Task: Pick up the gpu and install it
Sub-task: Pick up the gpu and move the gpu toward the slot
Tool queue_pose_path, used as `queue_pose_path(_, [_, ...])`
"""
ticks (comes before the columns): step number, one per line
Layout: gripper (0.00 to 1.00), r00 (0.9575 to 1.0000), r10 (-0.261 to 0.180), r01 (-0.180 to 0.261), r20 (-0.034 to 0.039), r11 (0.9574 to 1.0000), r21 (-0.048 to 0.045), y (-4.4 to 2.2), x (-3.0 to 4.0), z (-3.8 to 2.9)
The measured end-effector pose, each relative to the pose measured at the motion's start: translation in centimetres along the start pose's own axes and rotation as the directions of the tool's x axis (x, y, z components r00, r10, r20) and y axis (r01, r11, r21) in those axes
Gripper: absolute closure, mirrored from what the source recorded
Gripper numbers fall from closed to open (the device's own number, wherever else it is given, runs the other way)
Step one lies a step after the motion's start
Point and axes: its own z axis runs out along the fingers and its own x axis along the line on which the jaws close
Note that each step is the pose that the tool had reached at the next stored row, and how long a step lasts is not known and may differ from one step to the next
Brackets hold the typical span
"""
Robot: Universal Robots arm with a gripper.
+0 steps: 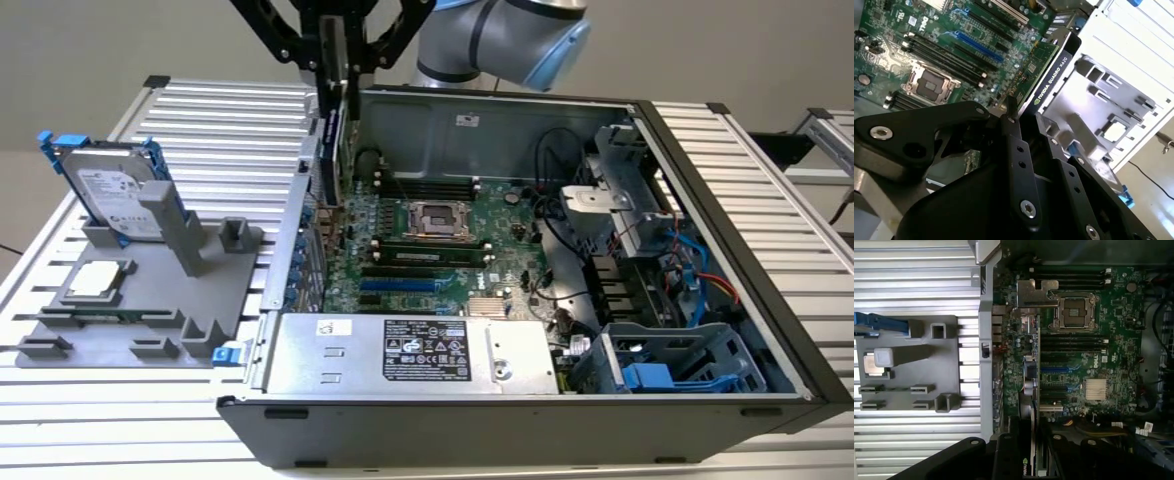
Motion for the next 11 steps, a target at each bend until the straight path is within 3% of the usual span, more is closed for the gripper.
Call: queue_pose_path(11, [1.0,1.0,0.0,0.0,0.0,1.0,0.0,0.05,-1.65,0.01])
